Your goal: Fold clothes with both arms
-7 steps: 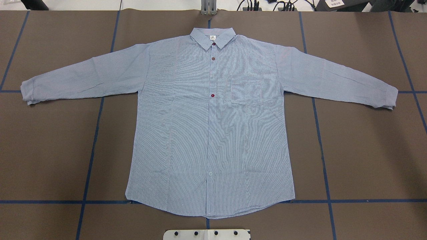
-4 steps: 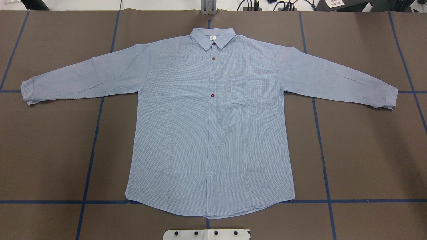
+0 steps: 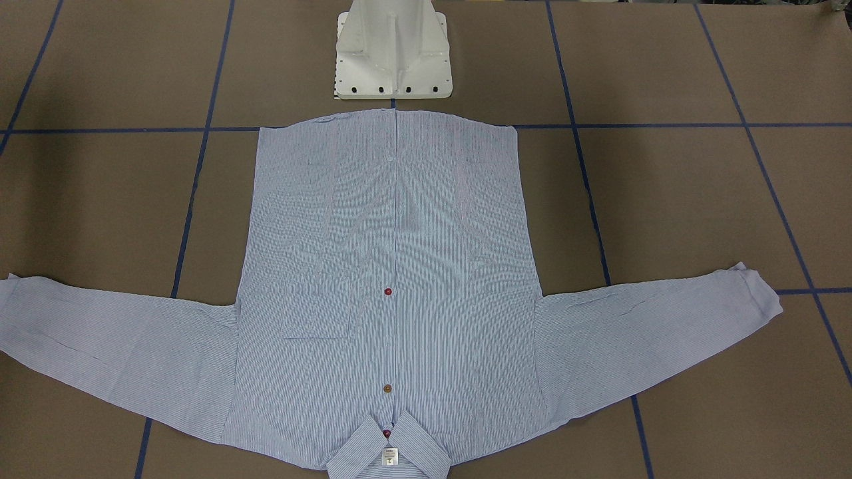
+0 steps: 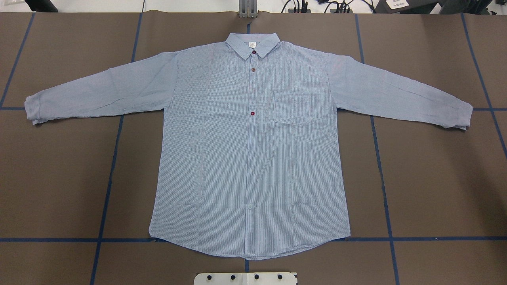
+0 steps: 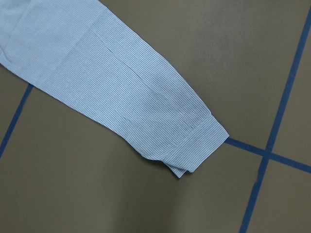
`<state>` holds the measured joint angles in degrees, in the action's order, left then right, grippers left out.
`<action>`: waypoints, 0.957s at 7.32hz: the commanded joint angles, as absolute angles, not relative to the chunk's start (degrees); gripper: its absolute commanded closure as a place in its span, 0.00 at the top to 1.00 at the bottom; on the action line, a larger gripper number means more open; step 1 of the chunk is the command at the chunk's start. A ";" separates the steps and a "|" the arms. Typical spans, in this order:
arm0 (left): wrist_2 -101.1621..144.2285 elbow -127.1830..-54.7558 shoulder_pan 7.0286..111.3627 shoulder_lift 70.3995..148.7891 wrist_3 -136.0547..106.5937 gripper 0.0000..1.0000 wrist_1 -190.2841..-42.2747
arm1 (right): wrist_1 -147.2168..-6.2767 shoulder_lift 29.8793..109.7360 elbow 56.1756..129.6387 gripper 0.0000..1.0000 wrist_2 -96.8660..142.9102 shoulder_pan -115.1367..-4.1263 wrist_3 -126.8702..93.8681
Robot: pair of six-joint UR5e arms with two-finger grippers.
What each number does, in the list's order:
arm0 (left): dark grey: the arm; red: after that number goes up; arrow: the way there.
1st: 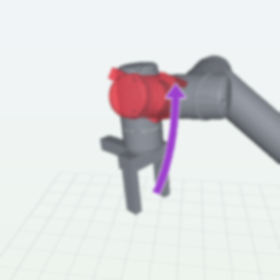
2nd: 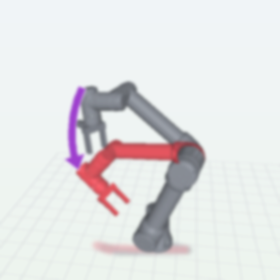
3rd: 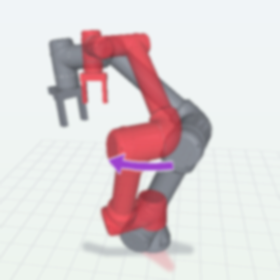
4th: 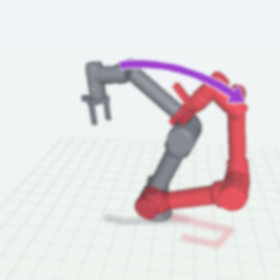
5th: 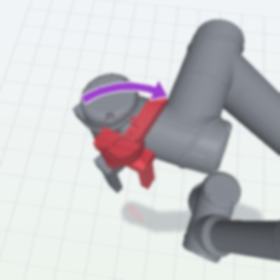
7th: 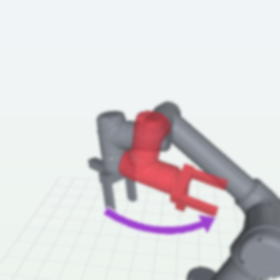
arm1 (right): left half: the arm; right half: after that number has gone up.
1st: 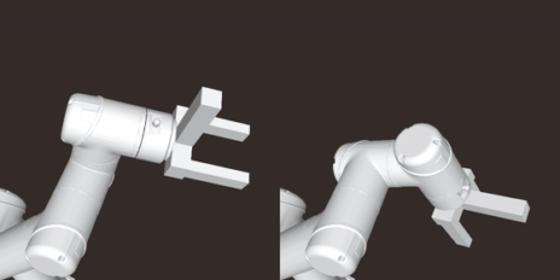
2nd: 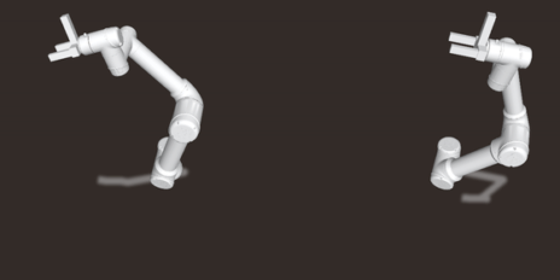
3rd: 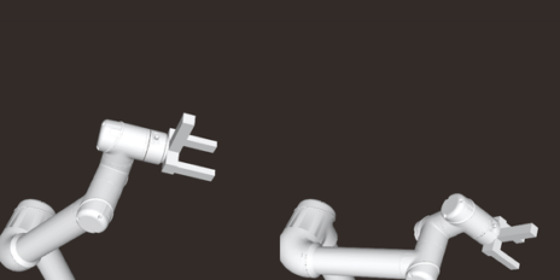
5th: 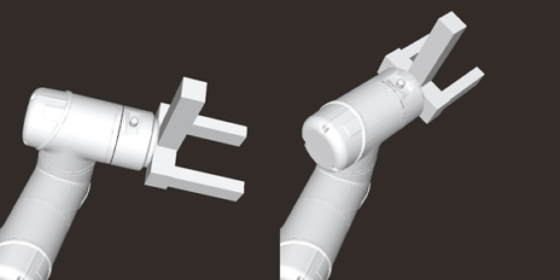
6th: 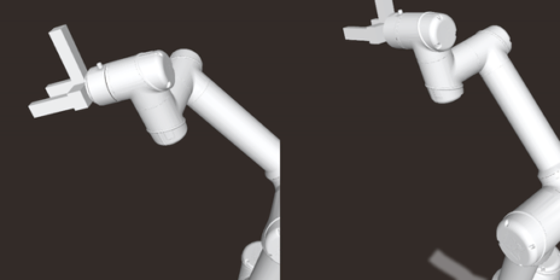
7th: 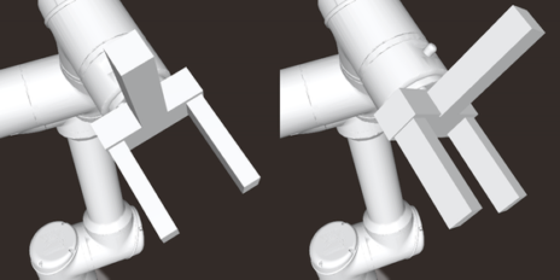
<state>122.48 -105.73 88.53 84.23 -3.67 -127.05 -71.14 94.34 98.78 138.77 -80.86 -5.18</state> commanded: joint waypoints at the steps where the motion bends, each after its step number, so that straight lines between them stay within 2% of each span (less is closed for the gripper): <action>1: 122.70 -105.91 88.59 84.11 -3.52 1.00 -127.09 | -49.85 94.57 88.90 0.98 132.26 -75.36 -23.30; 3: 122.61 -105.91 88.51 83.42 -3.52 1.00 -127.18 | -30.15 94.48 79.32 0.96 125.54 -68.93 -40.53; 5: 122.61 -105.91 88.51 83.32 -3.43 1.00 -127.18 | -23.57 94.39 73.41 0.89 121.39 -67.07 -43.50; 7: 122.70 -105.91 88.51 83.06 -3.43 1.00 -127.18 | -23.29 93.44 74.00 0.64 118.76 -64.36 -49.98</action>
<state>122.67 -105.91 88.55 83.24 -3.43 -127.18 -24.02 94.15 74.17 120.90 -66.35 -46.33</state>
